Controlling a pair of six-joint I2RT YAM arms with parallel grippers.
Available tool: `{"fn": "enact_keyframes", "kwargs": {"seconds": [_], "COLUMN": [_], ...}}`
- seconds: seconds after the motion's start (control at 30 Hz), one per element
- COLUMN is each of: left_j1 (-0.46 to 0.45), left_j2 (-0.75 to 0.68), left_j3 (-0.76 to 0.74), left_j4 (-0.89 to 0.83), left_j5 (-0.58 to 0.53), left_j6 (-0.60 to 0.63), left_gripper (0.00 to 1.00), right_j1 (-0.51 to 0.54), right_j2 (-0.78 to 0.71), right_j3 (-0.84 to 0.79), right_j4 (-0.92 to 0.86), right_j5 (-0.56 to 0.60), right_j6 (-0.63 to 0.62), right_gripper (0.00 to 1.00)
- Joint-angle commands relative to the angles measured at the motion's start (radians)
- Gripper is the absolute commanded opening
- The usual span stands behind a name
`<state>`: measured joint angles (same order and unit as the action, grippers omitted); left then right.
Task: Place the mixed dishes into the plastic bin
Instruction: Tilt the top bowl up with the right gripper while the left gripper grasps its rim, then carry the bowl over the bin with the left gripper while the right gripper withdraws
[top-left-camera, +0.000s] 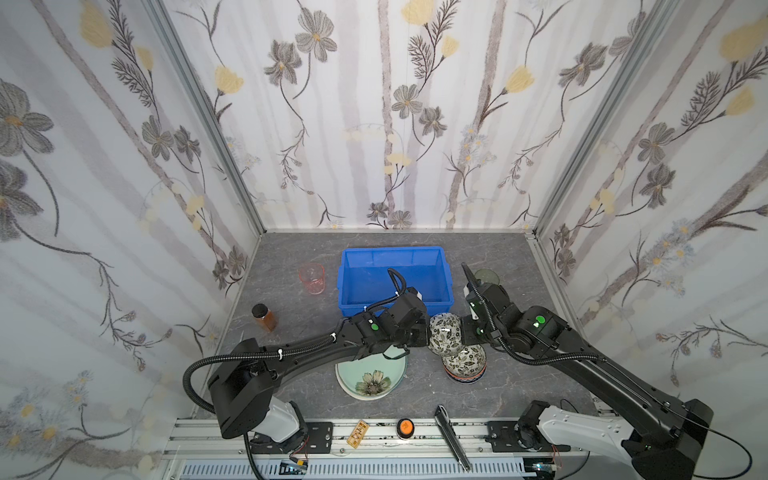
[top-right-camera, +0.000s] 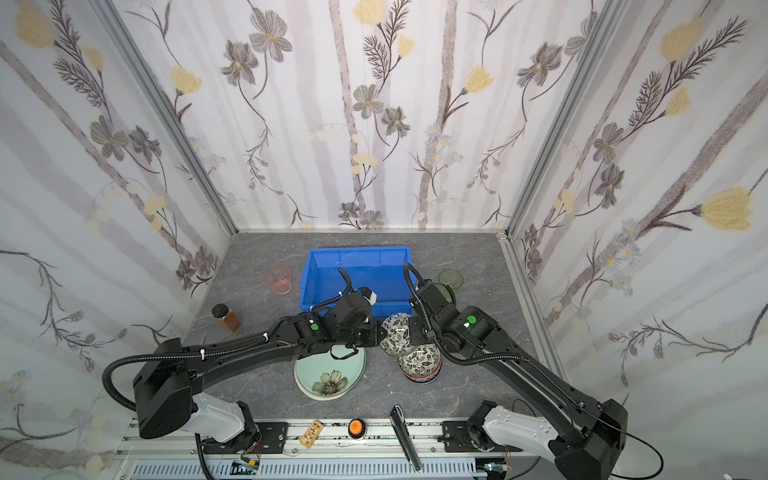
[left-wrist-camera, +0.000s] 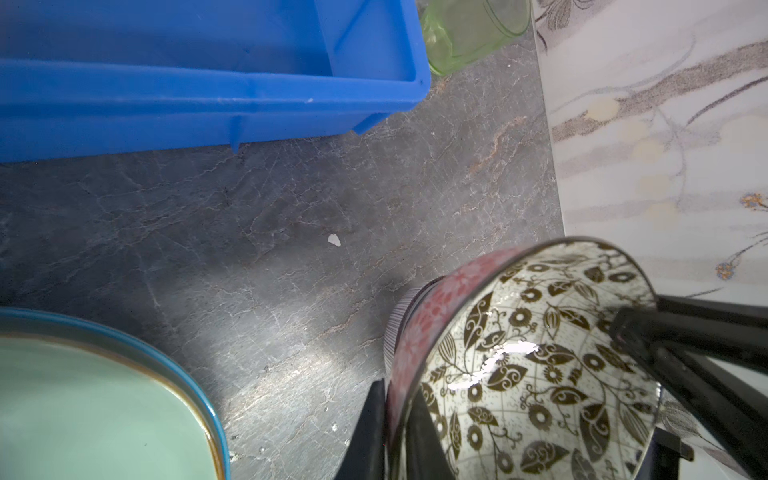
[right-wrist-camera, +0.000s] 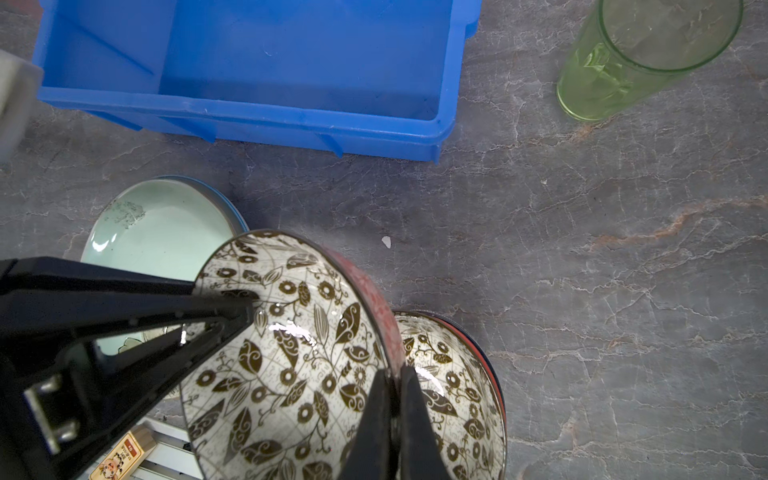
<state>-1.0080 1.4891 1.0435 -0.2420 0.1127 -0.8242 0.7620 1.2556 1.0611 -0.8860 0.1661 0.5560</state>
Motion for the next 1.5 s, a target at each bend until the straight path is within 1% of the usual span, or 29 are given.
{"fn": "enact_keyframes", "kwargs": {"seconds": [0.0, 0.13, 0.17, 0.27, 0.47, 0.57, 0.7, 0.8, 0.87, 0.97, 1.1, 1.17, 1.2, 1.47], "left_j1": [0.001, 0.003, 0.003, 0.006, 0.017, 0.026, 0.041, 0.057, 0.068, 0.089, 0.122, 0.142, 0.151, 0.232], "left_j2": [-0.001, -0.004, -0.006, -0.010, -0.027, -0.037, -0.053, -0.057, -0.062, -0.068, -0.068, -0.065, -0.060, -0.010], "left_j3": [0.010, 0.007, 0.005, 0.001, -0.008, -0.014, -0.023, -0.028, -0.028, -0.018, 0.013, 0.030, 0.042, 0.135], "left_j4": [0.007, 0.007, 0.007, 0.006, 0.006, 0.006, 0.006, 0.002, 0.000, -0.006, -0.036, -0.057, -0.071, -0.160], "left_j5": [-0.004, -0.007, -0.008, -0.010, -0.015, -0.016, -0.019, -0.016, -0.014, -0.013, -0.021, -0.029, -0.035, -0.069], "left_j6": [0.008, 0.008, 0.008, 0.008, 0.010, 0.010, 0.017, 0.029, 0.035, 0.056, 0.097, 0.120, 0.132, 0.220], "left_gripper": [0.06, 0.00, 0.00, 0.00, 0.00, 0.00, 0.00, 0.00, 0.00, 0.00, 0.00, 0.00, 0.00, 0.00], "right_j1": [-0.001, -0.001, -0.001, 0.000, -0.001, -0.001, -0.001, -0.001, -0.003, -0.004, -0.012, -0.017, -0.019, -0.067], "right_j2": [0.005, 0.005, 0.006, 0.003, -0.009, -0.020, -0.042, -0.066, -0.084, -0.113, -0.149, -0.167, -0.177, -0.219], "right_j3": [0.013, 0.013, 0.013, 0.012, 0.014, 0.016, 0.022, 0.029, 0.033, 0.032, 0.027, 0.024, 0.020, -0.015], "right_j4": [0.064, 0.069, 0.069, 0.073, 0.076, 0.080, 0.082, 0.088, 0.092, 0.102, 0.117, 0.125, 0.129, 0.135], "right_j5": [-0.003, -0.007, -0.005, -0.005, -0.003, 0.002, 0.010, 0.021, 0.028, 0.041, 0.048, 0.050, 0.050, 0.025], "right_j6": [-0.004, -0.005, -0.004, -0.002, -0.001, 0.002, 0.006, 0.011, 0.016, 0.021, 0.025, 0.027, 0.026, 0.026], "right_gripper": [0.00, 0.02, 0.03, 0.11, 0.24, 0.34, 0.53, 0.65, 0.70, 0.81, 0.89, 0.97, 1.00, 1.00]}}
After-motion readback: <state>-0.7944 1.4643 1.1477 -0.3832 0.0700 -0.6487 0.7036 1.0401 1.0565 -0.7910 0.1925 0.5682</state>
